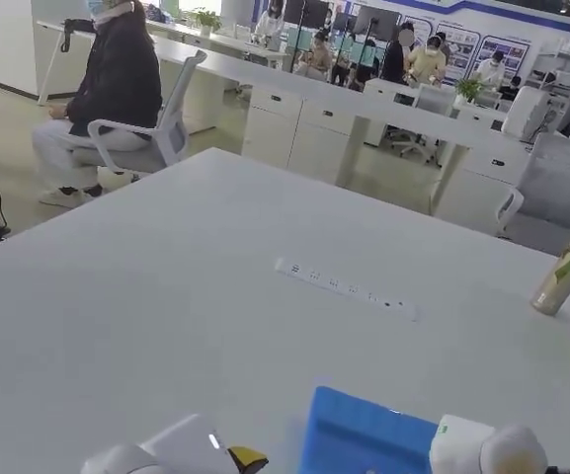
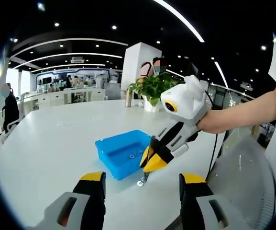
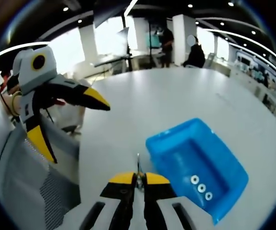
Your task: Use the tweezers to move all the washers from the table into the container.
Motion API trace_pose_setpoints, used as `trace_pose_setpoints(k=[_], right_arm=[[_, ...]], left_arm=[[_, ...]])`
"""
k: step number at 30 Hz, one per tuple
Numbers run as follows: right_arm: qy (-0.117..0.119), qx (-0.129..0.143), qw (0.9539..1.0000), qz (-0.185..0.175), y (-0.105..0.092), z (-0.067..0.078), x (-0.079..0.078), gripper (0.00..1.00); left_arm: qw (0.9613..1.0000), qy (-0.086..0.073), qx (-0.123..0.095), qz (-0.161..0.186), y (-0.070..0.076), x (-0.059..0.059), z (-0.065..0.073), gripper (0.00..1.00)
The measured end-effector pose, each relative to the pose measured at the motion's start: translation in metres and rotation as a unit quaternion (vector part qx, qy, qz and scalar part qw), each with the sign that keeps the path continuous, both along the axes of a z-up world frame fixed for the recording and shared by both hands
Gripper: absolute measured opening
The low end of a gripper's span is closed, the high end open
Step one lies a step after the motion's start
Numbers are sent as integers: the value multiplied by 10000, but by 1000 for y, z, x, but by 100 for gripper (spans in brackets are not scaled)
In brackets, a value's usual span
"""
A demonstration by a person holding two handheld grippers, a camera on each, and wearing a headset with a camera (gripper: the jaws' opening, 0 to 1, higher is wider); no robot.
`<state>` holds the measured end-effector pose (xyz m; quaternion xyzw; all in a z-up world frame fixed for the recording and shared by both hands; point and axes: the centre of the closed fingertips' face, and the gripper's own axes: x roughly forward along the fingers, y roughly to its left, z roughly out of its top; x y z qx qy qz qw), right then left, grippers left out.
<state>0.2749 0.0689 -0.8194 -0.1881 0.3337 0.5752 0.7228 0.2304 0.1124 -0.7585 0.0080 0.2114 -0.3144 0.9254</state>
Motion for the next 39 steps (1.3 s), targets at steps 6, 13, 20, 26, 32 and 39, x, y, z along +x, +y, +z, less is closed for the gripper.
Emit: trace_pose_setpoints(k=[6,13,20,26,32,39], right_arm=[[99,154,9996,-204,-3,4,2,3],[188,205,9992,-290,-4,5,0,3],[190,324,9988,-305,-1,21,-4,3],[122,439,9984,-325,-5,33,-4,3],[68,618,9969,-473,-11,52,8,3],[80,923,9929,-746,-11,71,26,3]], left_arm=[[10000,5,3,6,1,0,0,61],[10000,-3,4,36,2,0,0,61],[10000,2,-6,41,2,0,1,61],[10000,3,-10,23,1,0,1,61],[10000,-5,-38,24,0,1,2,61],[10000,-21,-51,45,1,1,2,62]])
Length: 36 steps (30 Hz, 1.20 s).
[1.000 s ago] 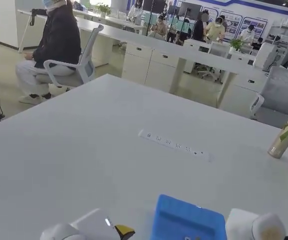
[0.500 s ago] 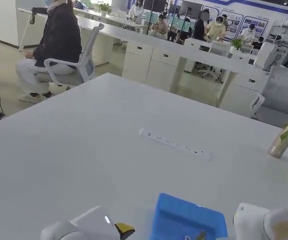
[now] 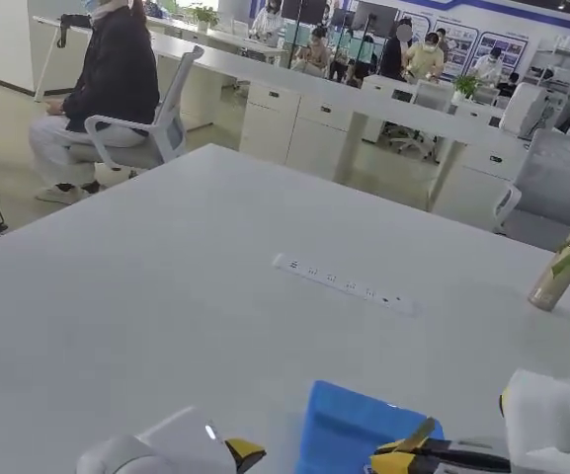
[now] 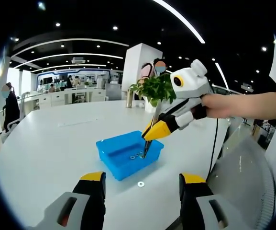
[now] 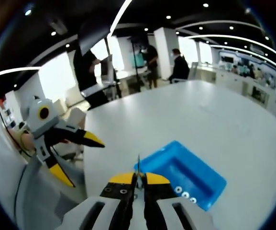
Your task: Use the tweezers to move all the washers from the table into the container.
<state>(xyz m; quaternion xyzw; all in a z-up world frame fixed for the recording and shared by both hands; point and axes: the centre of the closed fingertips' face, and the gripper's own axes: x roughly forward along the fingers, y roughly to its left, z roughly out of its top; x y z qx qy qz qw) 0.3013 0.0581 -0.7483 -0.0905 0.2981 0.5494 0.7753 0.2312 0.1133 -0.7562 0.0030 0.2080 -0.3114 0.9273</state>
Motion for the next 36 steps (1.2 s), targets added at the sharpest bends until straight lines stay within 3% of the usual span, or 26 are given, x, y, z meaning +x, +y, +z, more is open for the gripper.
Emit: trace_pose_setpoints(k=[7,14,25,36], right_arm=[[-18,97,9998,-168,3,8,17,3],[79,0,9991,-424,0,2,39,3],[214,-268,9982,-483,7,-16,62,3],[463,-543,9958,-582,10,-49,75,3]], left_arm=[[10000,-5,0,10,1,0,0,62],[10000,-16,2,24,1,0,1,62],[10000,-47,-6,67,2,0,2,63],[9999,-100,-11,84,2,1,4,64]])
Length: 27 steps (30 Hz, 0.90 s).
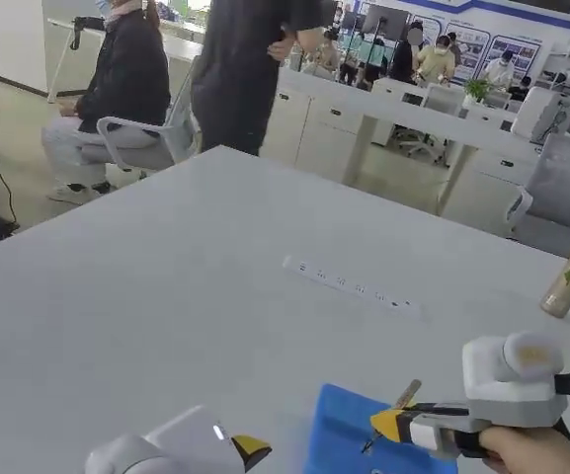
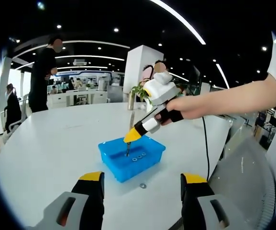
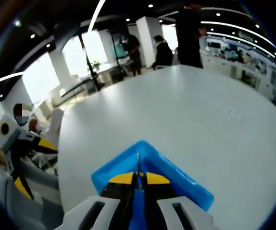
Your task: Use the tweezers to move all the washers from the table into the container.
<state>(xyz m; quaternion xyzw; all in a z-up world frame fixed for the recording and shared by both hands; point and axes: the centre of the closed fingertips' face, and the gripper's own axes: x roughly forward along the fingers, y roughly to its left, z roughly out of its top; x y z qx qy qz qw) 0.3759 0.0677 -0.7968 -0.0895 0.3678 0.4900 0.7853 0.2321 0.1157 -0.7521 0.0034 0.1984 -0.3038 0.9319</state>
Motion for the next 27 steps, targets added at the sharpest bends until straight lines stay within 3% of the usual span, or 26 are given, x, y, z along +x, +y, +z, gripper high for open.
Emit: trace_pose_setpoints(k=[10,20,27], right_arm=[[144,-71,9997,-156,-1,-14,4,3],[91,-212,9997,56,5,-18,-7,3],[-8,-330,9993,152,5,-18,-11,3]], left_arm=[[9999,-118,61,61,2,3,3,72],[9996,-233,53,149,4,6,6,78],[9996,-214,-32,165,4,6,7,83]])
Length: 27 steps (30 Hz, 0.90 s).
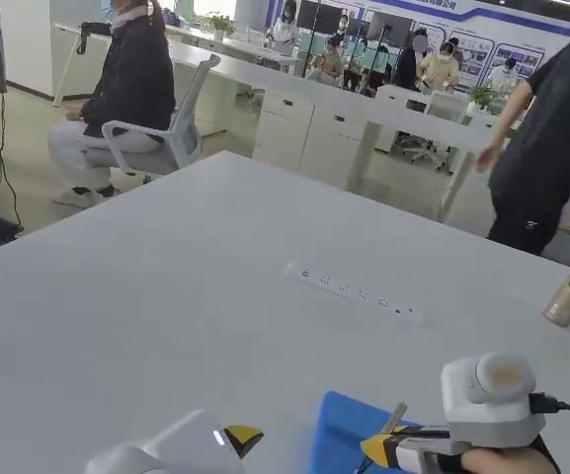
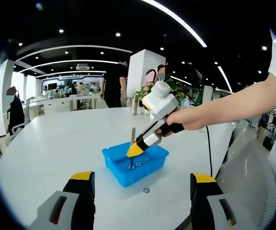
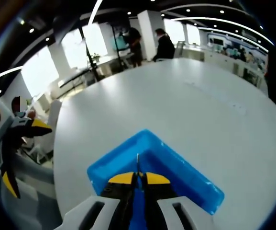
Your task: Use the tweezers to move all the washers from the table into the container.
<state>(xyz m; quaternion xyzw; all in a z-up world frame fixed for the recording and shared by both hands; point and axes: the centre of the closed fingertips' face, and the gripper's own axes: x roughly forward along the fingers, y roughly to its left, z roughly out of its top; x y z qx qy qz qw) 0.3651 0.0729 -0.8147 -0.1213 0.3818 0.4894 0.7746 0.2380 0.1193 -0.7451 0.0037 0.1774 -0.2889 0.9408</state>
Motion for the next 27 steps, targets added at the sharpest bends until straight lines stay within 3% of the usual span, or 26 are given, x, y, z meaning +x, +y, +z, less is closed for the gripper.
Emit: trace_pose_setpoints(k=[14,27], right_arm=[[-205,55,9997,79,-3,16,-9,3],[-660,363,9971,141,-12,57,-30,3]], left_arm=[[9999,-73,-10,79,2,1,4,91],[9998,-98,-40,172,5,2,5,96]])
